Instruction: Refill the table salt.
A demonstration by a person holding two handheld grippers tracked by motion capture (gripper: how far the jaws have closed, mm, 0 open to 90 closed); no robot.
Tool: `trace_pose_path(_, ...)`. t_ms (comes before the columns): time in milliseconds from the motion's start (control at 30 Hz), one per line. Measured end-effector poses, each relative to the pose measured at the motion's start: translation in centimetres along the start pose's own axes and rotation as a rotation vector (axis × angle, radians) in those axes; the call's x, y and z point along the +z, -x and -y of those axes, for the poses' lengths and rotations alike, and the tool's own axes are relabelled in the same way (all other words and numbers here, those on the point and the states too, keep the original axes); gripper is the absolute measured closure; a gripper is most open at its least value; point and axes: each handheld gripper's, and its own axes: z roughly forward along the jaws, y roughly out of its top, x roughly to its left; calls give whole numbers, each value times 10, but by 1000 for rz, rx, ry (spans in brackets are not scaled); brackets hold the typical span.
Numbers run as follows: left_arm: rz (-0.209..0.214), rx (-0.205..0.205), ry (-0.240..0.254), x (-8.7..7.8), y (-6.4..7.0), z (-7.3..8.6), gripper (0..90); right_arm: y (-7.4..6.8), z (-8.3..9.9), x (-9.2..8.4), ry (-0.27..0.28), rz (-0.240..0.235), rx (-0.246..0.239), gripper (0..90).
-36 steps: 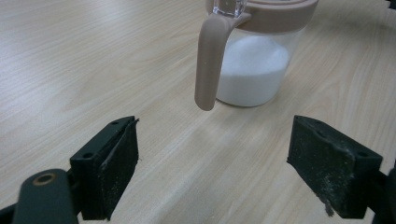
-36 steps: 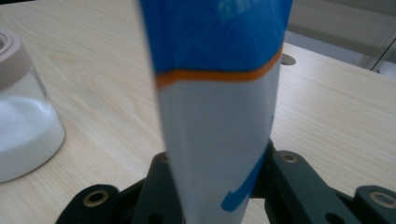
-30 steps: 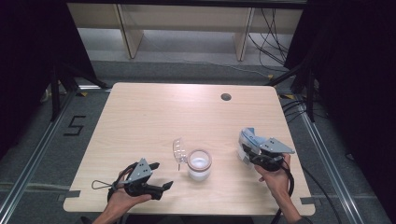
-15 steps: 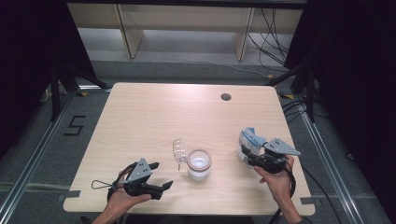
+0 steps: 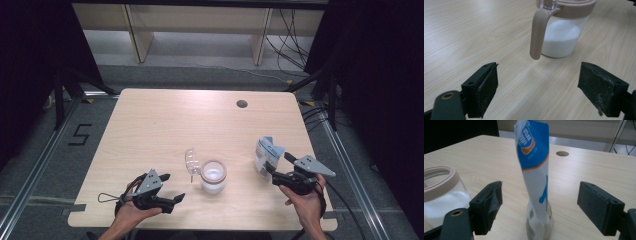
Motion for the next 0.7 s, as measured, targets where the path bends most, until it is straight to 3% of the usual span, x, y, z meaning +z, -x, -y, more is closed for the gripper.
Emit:
trace_pose_path(33,-5,-2,-2,0,0,0,157,1,1,-1,8,-8,-16,204)
trace_pose_path(67,1,-2,-1,0,0,0,157,3,1,-3,16,8,-62,199)
trace_pose_path(167,-4,11,-2,1,-2,-1,157,-1,3,-9,-5,4,-50,189)
trace_pose_path(200,-1,8,-5,1,-2,-1,157,-1,4,-9,12,10,-69,187)
trace_pose_path(233,2,1,-4,1,-2,-1,157,-3,5,-11,-5,1,-56,187)
trace_pose_path(300,-2,10,-9,1,-3,-2,157,-4,7,-13,-4,7,-81,185)
trace_pose_path(333,-8,-7,-6,1,-2,-2,157,-6,8,-16,-28,-4,-70,186)
trace_pose_path(433,-14,-9,-5,1,-4,-3,157,-7,12,-17,-16,-8,-64,189)
trace_pose_path(667,-18,-40,8,-2,-7,-3,157,-11,19,-22,-67,-20,-52,189)
trace_pose_path(700,-13,-34,10,-2,-9,-3,157,-11,20,-22,-52,-20,-71,188)
